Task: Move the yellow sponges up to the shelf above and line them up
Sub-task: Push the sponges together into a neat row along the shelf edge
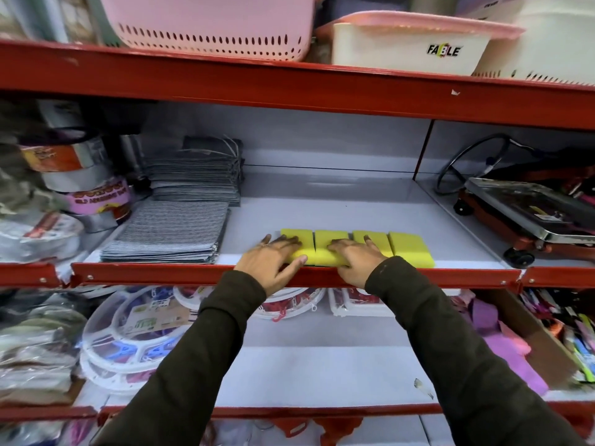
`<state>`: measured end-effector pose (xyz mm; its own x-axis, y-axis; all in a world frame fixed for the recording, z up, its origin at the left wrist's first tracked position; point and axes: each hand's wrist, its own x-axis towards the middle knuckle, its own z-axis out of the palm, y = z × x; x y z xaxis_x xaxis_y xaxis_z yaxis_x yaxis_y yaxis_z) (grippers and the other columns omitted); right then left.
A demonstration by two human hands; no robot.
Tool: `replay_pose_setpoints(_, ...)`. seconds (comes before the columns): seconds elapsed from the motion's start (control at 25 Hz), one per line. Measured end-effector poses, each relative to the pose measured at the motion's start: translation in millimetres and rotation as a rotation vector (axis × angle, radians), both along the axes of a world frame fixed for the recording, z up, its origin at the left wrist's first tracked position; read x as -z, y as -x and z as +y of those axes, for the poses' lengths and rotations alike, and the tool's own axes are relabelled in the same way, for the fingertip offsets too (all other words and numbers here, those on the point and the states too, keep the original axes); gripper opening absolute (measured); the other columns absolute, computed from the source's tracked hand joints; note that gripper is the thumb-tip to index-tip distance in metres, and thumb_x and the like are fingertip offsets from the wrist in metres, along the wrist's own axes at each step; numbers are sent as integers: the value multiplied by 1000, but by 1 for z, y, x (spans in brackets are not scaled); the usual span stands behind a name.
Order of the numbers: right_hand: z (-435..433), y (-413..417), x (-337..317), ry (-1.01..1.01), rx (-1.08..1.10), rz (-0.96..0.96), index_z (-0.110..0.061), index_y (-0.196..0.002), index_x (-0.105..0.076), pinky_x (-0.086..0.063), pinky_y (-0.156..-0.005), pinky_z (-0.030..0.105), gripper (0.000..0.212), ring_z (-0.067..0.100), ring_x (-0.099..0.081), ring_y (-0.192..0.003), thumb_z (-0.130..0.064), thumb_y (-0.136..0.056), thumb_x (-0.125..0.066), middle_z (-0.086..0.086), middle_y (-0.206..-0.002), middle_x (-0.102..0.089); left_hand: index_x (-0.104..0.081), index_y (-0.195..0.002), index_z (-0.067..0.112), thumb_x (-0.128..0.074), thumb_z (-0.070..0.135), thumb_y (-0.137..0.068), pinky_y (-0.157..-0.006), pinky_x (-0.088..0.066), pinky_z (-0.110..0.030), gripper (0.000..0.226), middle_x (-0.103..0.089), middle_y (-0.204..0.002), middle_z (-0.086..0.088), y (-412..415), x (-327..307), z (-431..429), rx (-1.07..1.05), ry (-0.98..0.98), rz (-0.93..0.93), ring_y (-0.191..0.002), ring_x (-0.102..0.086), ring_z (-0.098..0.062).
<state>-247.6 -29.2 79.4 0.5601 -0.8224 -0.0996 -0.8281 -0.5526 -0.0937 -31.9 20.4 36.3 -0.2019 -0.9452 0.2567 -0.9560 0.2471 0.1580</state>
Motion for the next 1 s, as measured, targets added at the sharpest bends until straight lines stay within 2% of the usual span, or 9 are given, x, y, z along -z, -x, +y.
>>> replay_pose_setpoints(0.2, 9, 2, 4, -4, -3, -41, -20, -148, -34, 0, -121, 49, 65, 19, -24, -148, -15, -84, -50, 0, -159, -29, -50, -150, 18, -31, 56, -105, -129, -17, -34, 62, -46, -159, 0, -8, 1, 6, -10, -50, 91, -149, -40, -19)
replay_pose_setpoints(0.36, 16, 1, 4, -13, -37, -63, -19, -148, -35, -12, -122, 44, 65, 18, -24, -147, -16, -85, -51, 0, -160, -27, -51, -150, 18, -40, 55, -104, -130, -18, -37, 60, -45, -160, -1, -9, 1, 13, -15, -63, 131, -151, -36, -20)
replay_pose_setpoints(0.48, 19, -1, 5, 18, -55, -42, -17, -148, -35, -20, -120, 38, 65, 18, -27, -147, -19, -85, -51, 3, -160, -28, -54, -148, 16, -36, 45, -108, -130, -19, -34, 53, -47, -158, -1, -6, 0, 17, -19, -45, 151, -151, -37, -17)
replay_pose_setpoints(0.64, 22, -5, 8, 37, -43, -23, -14, -148, -34, -22, -117, 37, 67, 20, -29, -146, -21, -84, -51, 5, -160, -28, -54, -147, 12, -31, 30, -108, -129, -17, -30, 49, -48, -157, -2, -1, 2, 22, -27, -23, 188, -150, -39, -16)
replay_pose_setpoints(1.0, 32, -10, 10, 57, -27, -3, -10, -147, -33, -22, -116, 40, 71, 27, -30, -144, -27, -81, -53, 9, -160, -27, -55, -147, 13, -35, 27, -109, -130, -15, -32, 45, -46, -158, -2, 1, 6, 21, -34, -28, 218, -152, -35, -15)
